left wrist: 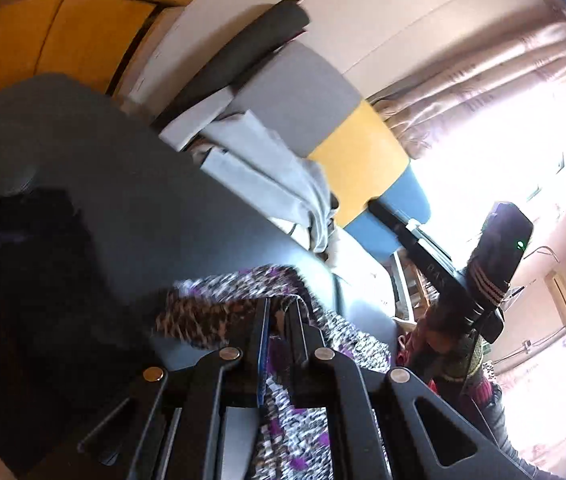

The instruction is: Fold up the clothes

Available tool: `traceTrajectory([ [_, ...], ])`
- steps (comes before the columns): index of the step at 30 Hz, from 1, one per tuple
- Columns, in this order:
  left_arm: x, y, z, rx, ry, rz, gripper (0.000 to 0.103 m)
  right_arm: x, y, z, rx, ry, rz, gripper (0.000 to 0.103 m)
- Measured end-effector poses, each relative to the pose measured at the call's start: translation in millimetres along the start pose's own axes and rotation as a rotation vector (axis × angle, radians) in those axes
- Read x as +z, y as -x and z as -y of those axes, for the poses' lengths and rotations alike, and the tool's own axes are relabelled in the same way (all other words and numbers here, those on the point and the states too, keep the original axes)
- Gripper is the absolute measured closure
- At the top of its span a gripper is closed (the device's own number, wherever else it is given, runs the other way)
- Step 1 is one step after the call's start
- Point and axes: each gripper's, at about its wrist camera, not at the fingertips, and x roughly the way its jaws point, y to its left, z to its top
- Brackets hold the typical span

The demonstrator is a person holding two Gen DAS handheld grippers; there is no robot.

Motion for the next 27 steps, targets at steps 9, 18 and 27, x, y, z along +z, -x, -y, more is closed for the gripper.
traceTrajectory([
  [9,22,-8,66,-0.022,-0.027,0.028,0.099,-155,33,23,0.24,-0.302,-0.169,0.014],
  [18,24,-27,159,-0.14,-0.026,0.034,0.099,-293,83,47,0.256,-0.656,-0.191,0.006],
  [27,-112,-100,115,-0.046,0.043,-0.153,0.099,-353,109,65,0.52,-1.076,-0.025,0.0],
])
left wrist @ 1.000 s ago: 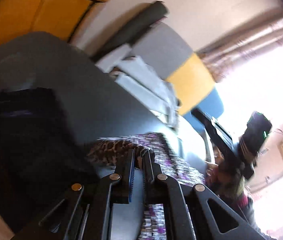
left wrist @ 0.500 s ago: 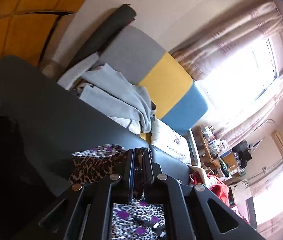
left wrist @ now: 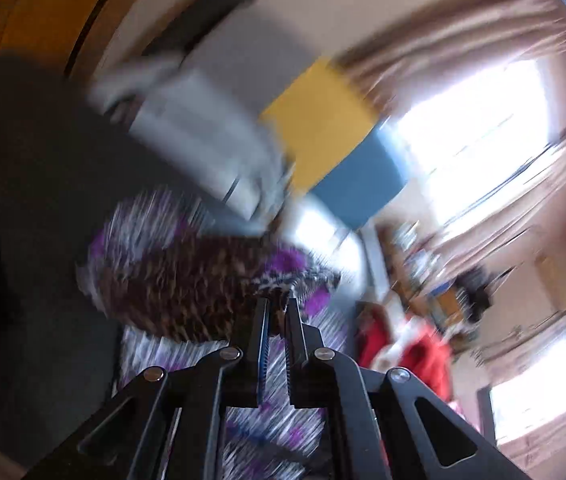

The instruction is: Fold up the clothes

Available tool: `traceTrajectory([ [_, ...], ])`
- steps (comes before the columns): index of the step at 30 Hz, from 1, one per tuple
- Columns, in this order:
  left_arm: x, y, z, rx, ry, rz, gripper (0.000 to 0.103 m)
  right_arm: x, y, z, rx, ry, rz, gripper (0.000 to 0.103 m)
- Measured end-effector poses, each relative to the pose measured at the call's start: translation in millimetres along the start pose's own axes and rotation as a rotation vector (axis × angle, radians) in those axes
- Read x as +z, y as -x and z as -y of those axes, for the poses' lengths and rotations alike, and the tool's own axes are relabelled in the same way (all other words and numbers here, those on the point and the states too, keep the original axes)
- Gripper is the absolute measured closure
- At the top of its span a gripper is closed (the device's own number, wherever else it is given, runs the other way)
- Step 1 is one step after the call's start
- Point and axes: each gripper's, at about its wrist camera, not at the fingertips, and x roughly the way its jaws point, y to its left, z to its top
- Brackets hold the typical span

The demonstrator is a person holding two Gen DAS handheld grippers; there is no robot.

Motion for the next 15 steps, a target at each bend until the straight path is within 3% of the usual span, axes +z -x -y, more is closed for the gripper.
traceTrajectory([
  [3,-49,-44,-39,0.04,0.078,-0.118,0.099,2,5,2,0.032,-0.051,0.035,0.0],
  [7,-86,-68,-62,0.099,0.07,-0.188,0.099,3,9,1,-0.012,-0.072,0.062,0.0],
  [11,-91,-61,-60,0.105,-0.039,-0.21,0.098,-1,5,-1,-0.053,-0.042,0.056,0.0],
  [15,-66,-32,-32,0.124,-0.239,-0.145,0.085,-10,-8,-9,-0.113,0.062,0.016,0.0],
])
